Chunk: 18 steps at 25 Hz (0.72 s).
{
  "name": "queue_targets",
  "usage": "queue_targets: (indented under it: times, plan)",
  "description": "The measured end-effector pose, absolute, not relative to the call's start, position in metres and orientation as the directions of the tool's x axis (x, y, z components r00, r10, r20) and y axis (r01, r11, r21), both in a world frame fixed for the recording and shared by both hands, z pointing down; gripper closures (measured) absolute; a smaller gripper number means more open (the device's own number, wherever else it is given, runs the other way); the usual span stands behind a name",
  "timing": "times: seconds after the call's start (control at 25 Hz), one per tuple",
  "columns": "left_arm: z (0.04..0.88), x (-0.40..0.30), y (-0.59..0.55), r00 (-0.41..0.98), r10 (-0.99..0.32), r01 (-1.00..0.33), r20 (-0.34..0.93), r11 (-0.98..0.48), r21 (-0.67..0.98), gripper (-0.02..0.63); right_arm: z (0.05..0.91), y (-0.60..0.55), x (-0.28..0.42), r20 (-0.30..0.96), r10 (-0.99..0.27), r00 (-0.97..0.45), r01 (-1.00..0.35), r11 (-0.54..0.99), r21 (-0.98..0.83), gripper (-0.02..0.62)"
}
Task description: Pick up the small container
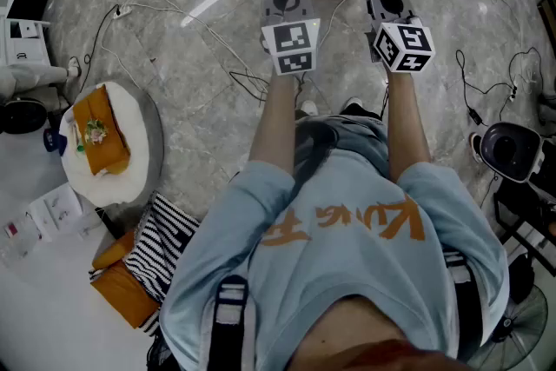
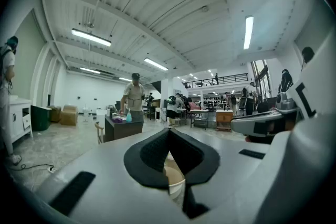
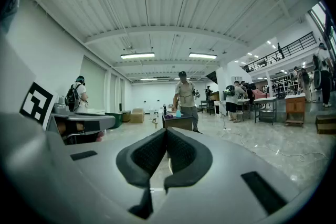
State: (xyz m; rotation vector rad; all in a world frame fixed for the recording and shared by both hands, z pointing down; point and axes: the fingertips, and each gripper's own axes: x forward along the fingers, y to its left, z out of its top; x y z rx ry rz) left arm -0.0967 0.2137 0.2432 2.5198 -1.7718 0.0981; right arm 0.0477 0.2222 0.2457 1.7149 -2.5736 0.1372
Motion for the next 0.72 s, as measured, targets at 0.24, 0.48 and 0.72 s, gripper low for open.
queue_targets:
  times: [0.24, 0.48, 0.72]
  plan:
    - [0.246, -0.097, 0.213, 0.331, -0.939, -0.944, 0.088, -0.33, 0.028, 0.583, 0.243, 0.222, 0.056, 0.073, -0.924, -0.374, -0.927, 0.37, -0.064, 0.588]
    - [0.253, -0.117, 0.214, 0.296, -0.95, -0.955, 0.101, -0.291, 0.057, 0.583, 0.235, 0.227, 0.056, 0.004, -0.92, -0.392, -0.909, 0.386, -0.157, 0.583]
    - [0.255, -0.155, 0.218, 0.226, -0.97, -0.968, 0.094, -0.212, 0.137, 0.583, 0.213, 0.235, 0.059, -0.08, -0.908, -0.41, -0.883, 0.418, -0.213, 0.583]
